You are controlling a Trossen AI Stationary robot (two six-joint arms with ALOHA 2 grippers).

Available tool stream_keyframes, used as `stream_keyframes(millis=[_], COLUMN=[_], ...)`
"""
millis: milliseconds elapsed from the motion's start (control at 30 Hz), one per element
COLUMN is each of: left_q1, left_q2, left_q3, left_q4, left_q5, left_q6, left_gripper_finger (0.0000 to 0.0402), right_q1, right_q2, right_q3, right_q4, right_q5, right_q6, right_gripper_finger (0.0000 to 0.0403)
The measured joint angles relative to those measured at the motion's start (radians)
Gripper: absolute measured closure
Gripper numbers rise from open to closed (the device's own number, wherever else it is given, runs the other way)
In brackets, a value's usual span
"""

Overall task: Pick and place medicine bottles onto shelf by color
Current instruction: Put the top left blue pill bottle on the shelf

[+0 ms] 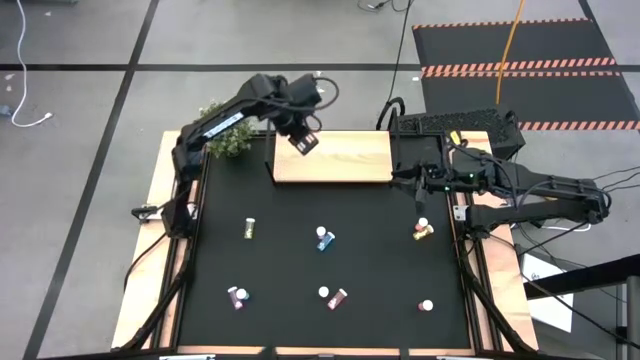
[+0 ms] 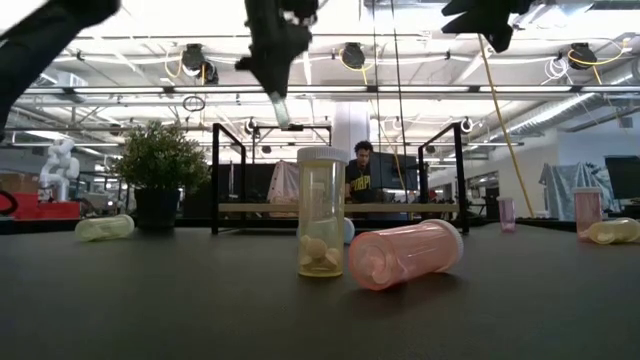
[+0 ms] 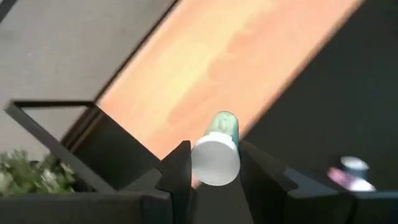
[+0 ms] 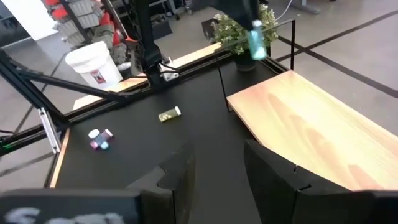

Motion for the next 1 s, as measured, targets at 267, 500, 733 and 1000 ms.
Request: stream_keyframes(millis=[267, 500, 733, 1000], left_q1=[0.127, 0.18, 0.227, 0.219], left_q2=[0.111, 0.18, 0.197, 0.197], left_q3=[-0.005, -0.006, -0.006, -0.042], left_q4=[0.086, 0.153, 0.151, 0.158], left_q5=[-0.023, -0.035, -0.026, 0.003], left_q6=[0.258, 0.485, 0.535, 0.512], left_gripper_finger=[0.0279, 0.0279, 0.0279, 0.0279], right_q1=[-0.003, -0.014, -0.016, -0.016], right_q2=[0.046, 0.116, 0.173, 0.194], right_q3=[0.0, 0.0, -0.001, -0.001], right_q4=[0.003, 0.032, 0.054, 0.07], right_q5=[0.14, 0.196, 0.202, 0.225], right_q6=[0.005, 0.064, 0.119, 0.133], right_gripper_finger=[0.0273, 0.0273, 0.0273, 0.0273])
